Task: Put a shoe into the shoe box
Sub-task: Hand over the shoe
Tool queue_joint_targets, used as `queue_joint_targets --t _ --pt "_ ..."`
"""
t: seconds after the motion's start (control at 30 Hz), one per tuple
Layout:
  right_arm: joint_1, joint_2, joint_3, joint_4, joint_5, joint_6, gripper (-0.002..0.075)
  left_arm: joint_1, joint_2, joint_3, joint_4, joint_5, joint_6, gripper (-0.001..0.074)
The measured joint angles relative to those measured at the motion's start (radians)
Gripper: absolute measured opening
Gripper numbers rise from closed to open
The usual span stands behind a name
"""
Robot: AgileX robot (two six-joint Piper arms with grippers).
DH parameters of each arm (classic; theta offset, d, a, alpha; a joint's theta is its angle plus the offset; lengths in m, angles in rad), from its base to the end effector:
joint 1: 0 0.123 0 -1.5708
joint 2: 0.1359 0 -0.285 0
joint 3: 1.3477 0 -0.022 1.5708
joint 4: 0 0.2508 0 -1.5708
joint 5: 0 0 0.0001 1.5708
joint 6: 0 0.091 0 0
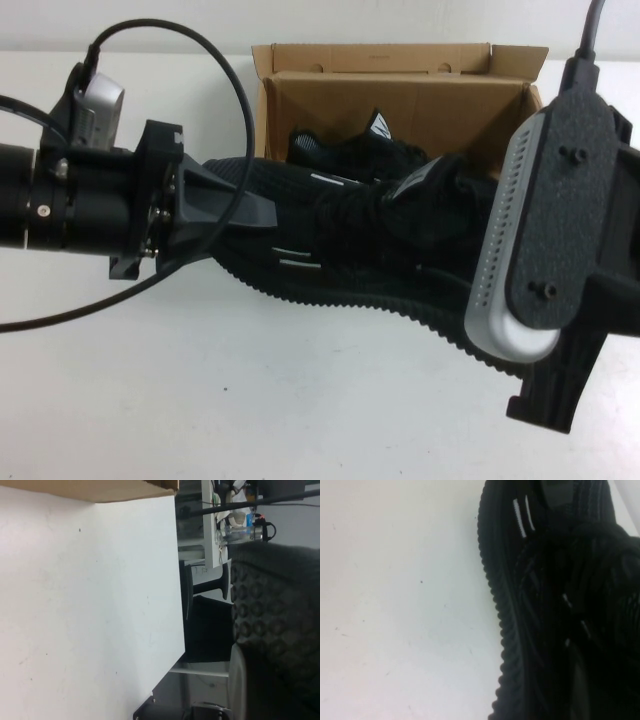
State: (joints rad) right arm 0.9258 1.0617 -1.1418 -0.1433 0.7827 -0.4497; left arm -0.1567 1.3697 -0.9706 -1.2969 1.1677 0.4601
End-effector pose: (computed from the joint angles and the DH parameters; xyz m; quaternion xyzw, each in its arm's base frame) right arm 0.1359 0.1654 0.3999 -0.5792 0.6705 0.0419 0.4617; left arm 0.2381 -0.1192 0.3189 0.0403 0.8228 -0.5538 0.1214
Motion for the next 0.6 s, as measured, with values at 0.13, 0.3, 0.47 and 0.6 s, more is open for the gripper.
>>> queue_joint_targets --t 0.13,0.3,0.47,0.6 --pt "0.000 0.000 0.000 0.019 0.018 0.000 -0.0001 0.000 0.000 0.000 0.001 0.002 0.012 0.0129" --pt "0.000 0.000 -0.005 0.070 0.022 0.000 0.0128 0.000 0.000 0.000 0.011 0.010 0.029 0.0129" --pt "0.000 0.000 -0.052 0.098 0.042 0.077 0.0417 0.000 0.000 0.000 0.014 0.010 0.048 0.0129" --pt "0.000 0.000 -0.098 0.109 0.101 0.180 0.0502 0.000 0.000 0.000 -0.023 -0.010 0.072 0.0129"
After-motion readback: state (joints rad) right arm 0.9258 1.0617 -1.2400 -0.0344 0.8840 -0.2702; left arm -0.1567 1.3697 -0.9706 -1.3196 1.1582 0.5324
